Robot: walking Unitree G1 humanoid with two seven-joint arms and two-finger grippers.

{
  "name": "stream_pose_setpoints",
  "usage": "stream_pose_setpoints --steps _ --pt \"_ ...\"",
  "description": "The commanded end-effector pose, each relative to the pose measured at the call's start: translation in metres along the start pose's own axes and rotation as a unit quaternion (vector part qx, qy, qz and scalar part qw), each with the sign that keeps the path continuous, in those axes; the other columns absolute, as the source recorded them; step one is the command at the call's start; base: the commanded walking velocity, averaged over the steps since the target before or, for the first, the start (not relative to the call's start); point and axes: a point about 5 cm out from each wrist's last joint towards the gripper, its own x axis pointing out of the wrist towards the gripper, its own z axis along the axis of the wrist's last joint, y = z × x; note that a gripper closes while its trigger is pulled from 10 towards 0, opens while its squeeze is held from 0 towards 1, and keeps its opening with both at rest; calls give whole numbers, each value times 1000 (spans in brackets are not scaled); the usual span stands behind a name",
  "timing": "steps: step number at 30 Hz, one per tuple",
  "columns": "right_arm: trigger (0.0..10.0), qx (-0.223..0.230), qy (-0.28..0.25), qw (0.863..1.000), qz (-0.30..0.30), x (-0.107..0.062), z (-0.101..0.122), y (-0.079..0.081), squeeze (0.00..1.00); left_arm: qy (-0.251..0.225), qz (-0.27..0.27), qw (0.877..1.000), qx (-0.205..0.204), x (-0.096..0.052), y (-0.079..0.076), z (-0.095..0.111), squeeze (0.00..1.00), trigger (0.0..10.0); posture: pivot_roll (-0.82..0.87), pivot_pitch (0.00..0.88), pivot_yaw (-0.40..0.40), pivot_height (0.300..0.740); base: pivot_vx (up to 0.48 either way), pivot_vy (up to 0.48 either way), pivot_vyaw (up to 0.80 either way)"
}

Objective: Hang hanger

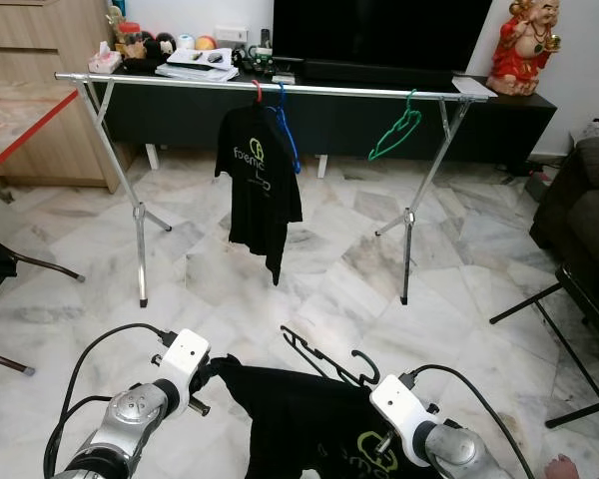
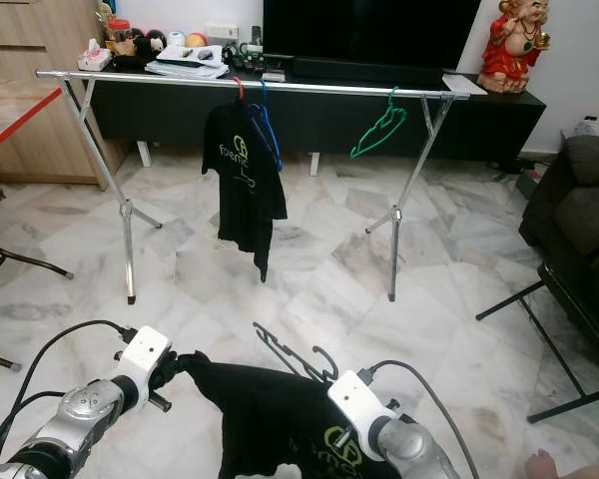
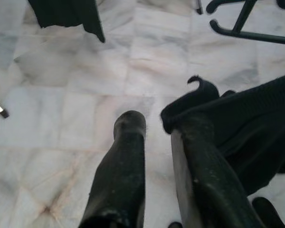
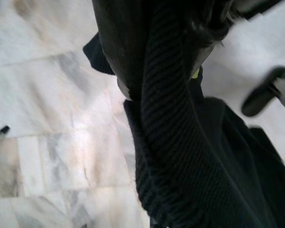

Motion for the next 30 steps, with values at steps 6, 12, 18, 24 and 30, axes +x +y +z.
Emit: stream_pose_setpoints --steps 6,12,18,24,30 --pt "10000 -54 45 997 -36 -12 -7 -38 0 33 -34 998 48 -12 10 -11 1000 10000 -56 55 -56 740 0 0 0" --pt "10000 -57 31 998 -28 -10 5 -45 0 38 -77 995 50 -16 6 -14 1000 10000 -49 58 -55 740 0 0 0" --pt "10000 -129 25 988 81 -8 12 -35 0 27 -105 991 78 -16 7 -5 1000 10000 -42 54 -53 740 0 0 0" --pt "10000 -183 34 964 187 -10 14 -26 0 9 -193 979 60 -19 -4 4 0 10000 -23 43 -57 740 0 0 0" --pt "10000 -218 57 946 234 -14 12 -26 0 50 -280 955 80 -27 -14 -2 0 10000 -5 33 -71 740 0 0 0"
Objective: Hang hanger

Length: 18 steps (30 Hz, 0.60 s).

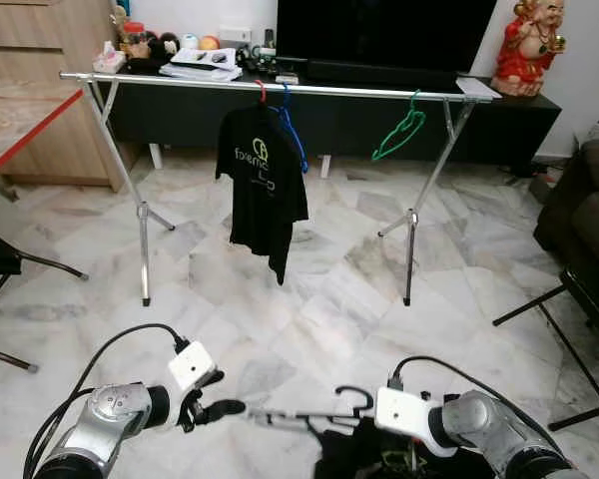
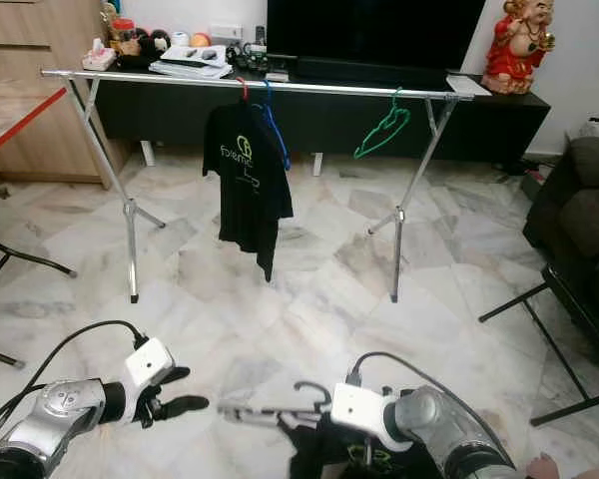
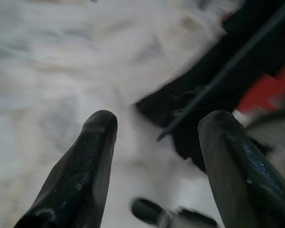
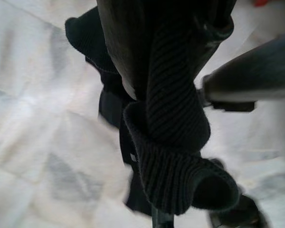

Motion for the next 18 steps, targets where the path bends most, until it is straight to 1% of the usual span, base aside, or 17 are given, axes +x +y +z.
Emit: stream_pose_setpoints --steps 1,3,4,5,7,10,12,13,18 --pt "10000 -18 -1 1000 9 -9 3 -9 0 30 -32 999 17 0 -6 -5 0 10000 -3 28 -73 740 0 0 0" --pt "10000 -23 -1 1000 11 -11 5 -11 0 29 -25 999 22 2 -5 -2 0 10000 -3 24 -75 740 0 0 0" --pt "10000 -27 -8 1000 1 -12 11 -17 0 19 -24 999 22 6 -4 5 0 10000 -4 22 -75 740 0 0 0" --pt "10000 -27 -8 1000 1 -12 11 -17 0 19 -24 999 22 6 -4 5 0 10000 -4 22 -75 740 0 0 0" --pt "10000 -32 -21 999 -15 -13 24 -25 0 16 -44 999 26 12 -6 12 0 10000 -6 18 -81 740 0 0 0" --pt "10000 -31 -34 999 -8 -12 30 -25 0 16 -53 998 31 15 -8 15 0 10000 -6 18 -85 740 0 0 0" --pt "10000 -37 -42 998 10 -9 34 -23 0 11 -57 998 31 17 -8 19 0 10000 -1 19 -90 740 0 0 0" --pt "10000 -47 -44 998 25 -7 38 -20 0 6 -56 998 32 20 -8 22 0 10000 4 17 -93 740 0 0 0" --pt "10000 -54 -54 996 35 -7 46 -22 0 4 -46 998 37 24 -5 27 0 10000 8 14 -98 740 0 0 0"
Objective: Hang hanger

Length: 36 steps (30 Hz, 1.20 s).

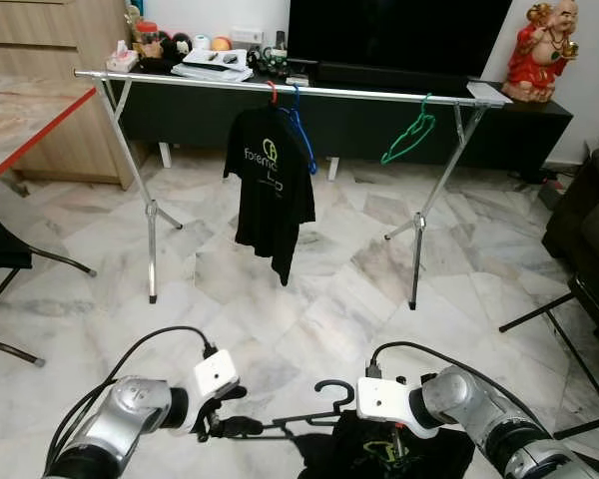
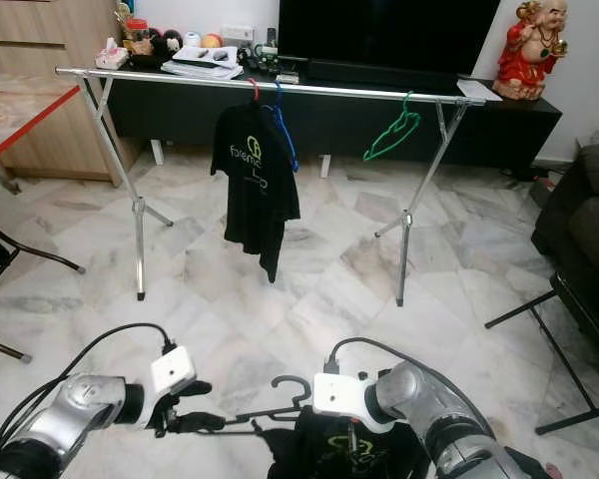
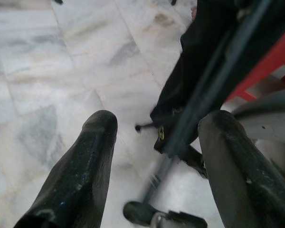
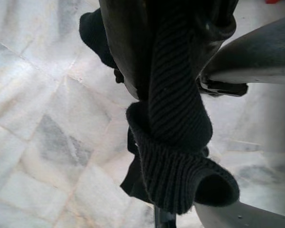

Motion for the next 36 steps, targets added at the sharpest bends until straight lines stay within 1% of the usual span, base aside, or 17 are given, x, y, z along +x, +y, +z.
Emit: stream_pose_setpoints --steps 1,6,9,13,15,18,22,26,29,34,36 --pt "10000 -7 -12 1000 -9 -7 7 -9 0 7 3 1000 2 1 2 0 0 10000 8 14 -98 740 0 0 0" --pt "10000 -18 -17 1000 9 -6 12 -9 0 5 -5 1000 -7 6 0 4 0 10000 12 15 -105 740 0 0 0" --pt "10000 -22 -18 1000 4 -7 16 -12 0 5 -10 1000 -12 8 -1 5 0 10000 16 19 -105 740 0 0 0" --pt "10000 -23 -18 1000 4 -8 17 -13 0 5 -10 1000 -12 8 -1 5 0 10000 16 19 -105 740 0 0 0" --pt "10000 -37 -20 999 -6 -12 25 -21 0 0 -17 1000 -11 9 -2 6 0 10000 5 23 -105 740 0 0 0" --pt "10000 -48 -15 999 -12 -15 29 -24 0 -2 -22 1000 -12 10 -3 7 0 10000 7 26 -106 740 0 0 0" --pt "10000 -58 22 998 -17 -12 22 -22 0 0 32 999 8 5 9 9 0 10000 12 32 -107 740 0 0 0" --pt "10000 -50 32 998 -12 -8 17 -18 0 1 62 998 9 0 16 10 0 10000 11 38 -104 740 0 0 0" --pt "10000 -48 30 998 -15 -6 17 -17 0 -5 61 998 2 -1 17 11 0 10000 10 39 -104 740 0 0 0" --pt "10000 -45 33 998 -25 -6 16 -18 0 -8 38 999 3 1 14 13 0 10000 9 41 -104 740 0 0 0" --pt "10000 -50 42 996 -62 -5 18 -23 0 -8 25 1000 5 2 11 13 0 10000 9 40 -104 740 0 0 0"
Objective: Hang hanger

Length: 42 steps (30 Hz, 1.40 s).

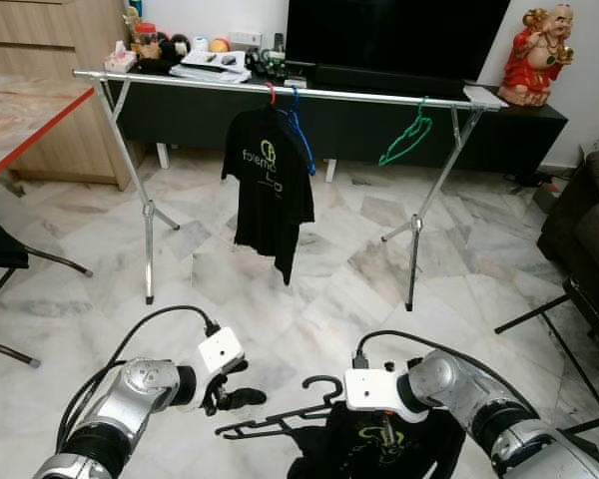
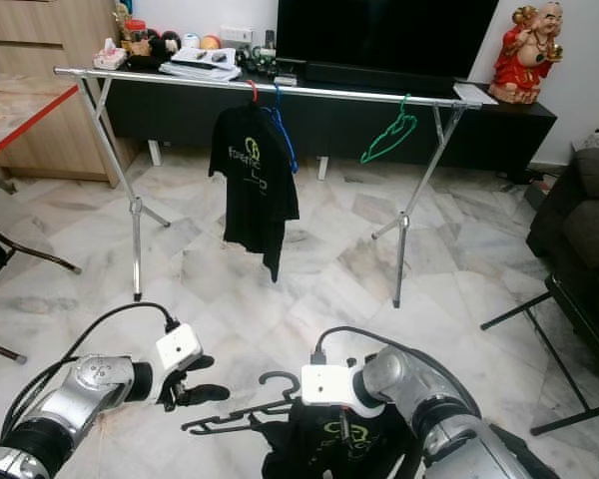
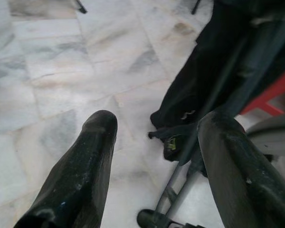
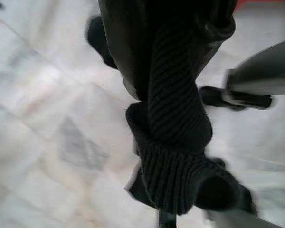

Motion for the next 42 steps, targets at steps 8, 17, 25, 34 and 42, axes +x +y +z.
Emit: stream_pose_setpoints --steps 8,17,25,34,42 --pt "10000 -4 24 996 -86 -3 2 -15 0 3 -43 999 5 1 -7 1 0 10000 16 39 -103 740 0 0 0" --pt "10000 12 -20 998 -61 -4 12 -15 0 8 -37 999 10 5 -8 1 0 10000 17 30 -100 740 0 0 0" --pt "10000 18 -53 998 -31 -6 16 -14 0 2 -33 999 10 11 -9 5 0 10000 9 9 -98 740 0 0 0" --pt "10000 8 -81 997 1 -11 22 -15 0 2 -31 999 11 16 -11 6 0 10000 10 0 -101 740 0 0 0" --pt "10000 0 -86 996 -1 -13 26 -18 0 -4 -33 999 12 17 -12 8 0 10000 11 4 -107 740 0 0 0"
